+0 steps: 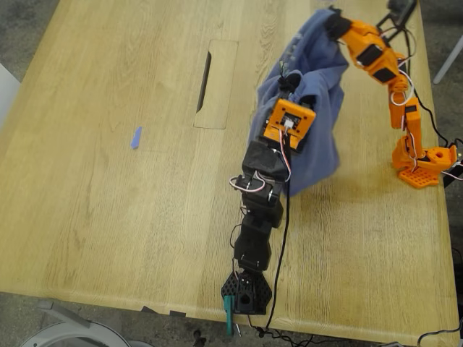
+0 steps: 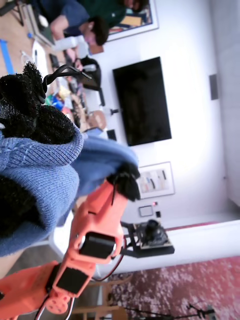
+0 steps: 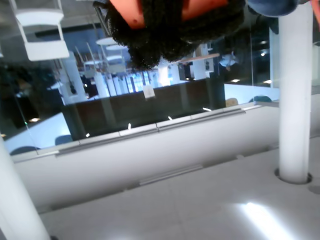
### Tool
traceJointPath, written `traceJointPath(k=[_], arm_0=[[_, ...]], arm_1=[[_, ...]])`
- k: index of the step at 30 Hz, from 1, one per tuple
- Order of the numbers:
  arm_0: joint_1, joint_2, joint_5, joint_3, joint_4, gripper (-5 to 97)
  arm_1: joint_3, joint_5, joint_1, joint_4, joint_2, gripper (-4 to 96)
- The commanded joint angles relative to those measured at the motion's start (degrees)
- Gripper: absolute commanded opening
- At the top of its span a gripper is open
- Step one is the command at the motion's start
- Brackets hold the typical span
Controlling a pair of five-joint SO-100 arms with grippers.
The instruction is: Fold a T-shirt
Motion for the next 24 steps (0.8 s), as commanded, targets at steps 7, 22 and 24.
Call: traceJointPath(k=[7, 22, 24], arm_0=[[1.1, 12.3, 1.0, -2.3, 7.5, 0], [10.4, 15.6, 2.4, -2.3, 20.0, 0], [11.3, 15.9, 2.4, -2.3, 21.1, 0]], arm_1=[[-2.6, -1.6, 0.7, 3.2, 7.6, -0.3], [-2.0, -2.5, -0.2, 19.2, 17.7, -0.3], [-0.6, -2.5, -0.5, 21.0, 19.7, -0.3]])
